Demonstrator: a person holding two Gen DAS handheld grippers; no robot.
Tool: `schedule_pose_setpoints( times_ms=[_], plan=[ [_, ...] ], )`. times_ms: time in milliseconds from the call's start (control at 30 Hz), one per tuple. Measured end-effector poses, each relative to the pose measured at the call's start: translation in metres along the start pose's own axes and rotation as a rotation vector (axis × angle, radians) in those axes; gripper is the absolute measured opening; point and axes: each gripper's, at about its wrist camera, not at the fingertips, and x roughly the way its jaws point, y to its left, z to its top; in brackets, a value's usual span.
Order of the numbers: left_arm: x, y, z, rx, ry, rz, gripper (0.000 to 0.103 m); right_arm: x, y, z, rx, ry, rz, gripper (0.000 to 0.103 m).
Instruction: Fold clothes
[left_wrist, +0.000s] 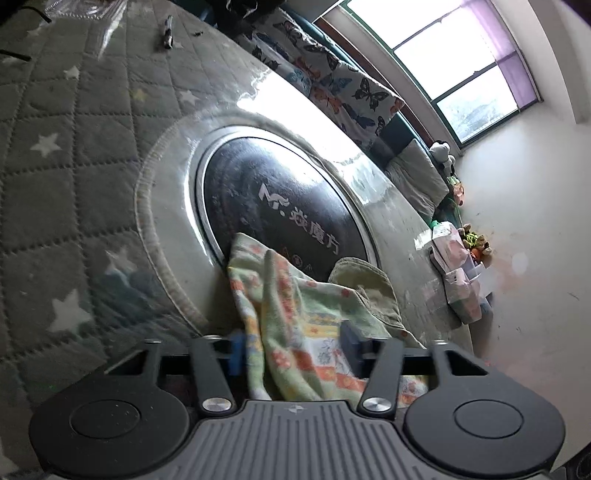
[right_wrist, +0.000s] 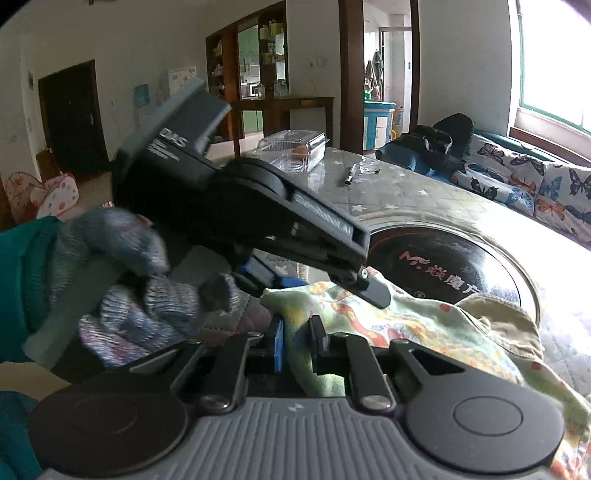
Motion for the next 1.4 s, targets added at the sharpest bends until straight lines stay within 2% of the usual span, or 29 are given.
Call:
schedule_pose_setpoints(
  times_ms=[67, 167, 267, 367, 600, 667, 933, 1067, 1200, 1267, 1300, 1333, 1400],
  plan=[
    [0.004, 0.001, 0.0, -0.003, 0.011, 0.004, 0.02, -0.002, -0.002, -0.002, 0.01, -0.005, 0.007, 0.013],
    [0.007, 0.002, -0.001, 0.004, 0.014, 0.015, 0.013, -0.007, -0.008, -0.005, 0.035, -0.016, 0.017, 0.015],
    [0.008, 0.003, -0.002, 0.01, 0.013, 0.022, 0.013, -0.016, -0.017, -0.007, 0.066, -0.029, 0.019, 0.022],
    [0.008, 0.003, -0.003, 0.018, 0.012, 0.028, 0.013, -0.029, -0.03, -0.011, 0.097, -0.044, -0.022, 0.023],
    [0.008, 0.001, -0.005, 0.053, 0.007, 0.04, 0.013, -0.05, -0.092, -0.038, 0.242, -0.026, -0.271, 0.028],
    [0.008, -0.001, -0.005, 0.063, 0.006, 0.042, 0.013, -0.053, -0.113, -0.048, 0.286, -0.018, -0.344, 0.034],
    [0.009, -0.006, -0.005, 0.104, -0.004, 0.062, 0.013, -0.068, -0.166, -0.082, 0.435, -0.021, -0.538, 0.047],
    [0.01, -0.009, -0.006, 0.128, -0.009, 0.071, 0.013, -0.073, -0.181, -0.096, 0.514, -0.017, -0.557, 0.053],
    [0.01, -0.012, -0.008, 0.162, -0.02, 0.085, 0.013, -0.071, -0.182, -0.102, 0.541, -0.02, -0.536, 0.054],
    [0.009, -0.014, -0.009, 0.178, -0.027, 0.091, 0.013, -0.07, -0.179, -0.103, 0.548, -0.028, -0.52, 0.053],
    [0.009, -0.014, -0.009, 0.185, -0.03, 0.092, 0.013, -0.068, -0.177, -0.101, 0.546, -0.031, -0.507, 0.048],
    [0.009, -0.016, -0.01, 0.194, -0.034, 0.091, 0.012, -0.066, -0.174, -0.1, 0.536, -0.029, -0.499, 0.042],
    [0.007, -0.02, -0.01, 0.215, -0.046, 0.091, 0.011, -0.065, -0.17, -0.097, 0.523, -0.035, -0.497, 0.021]
  ],
)
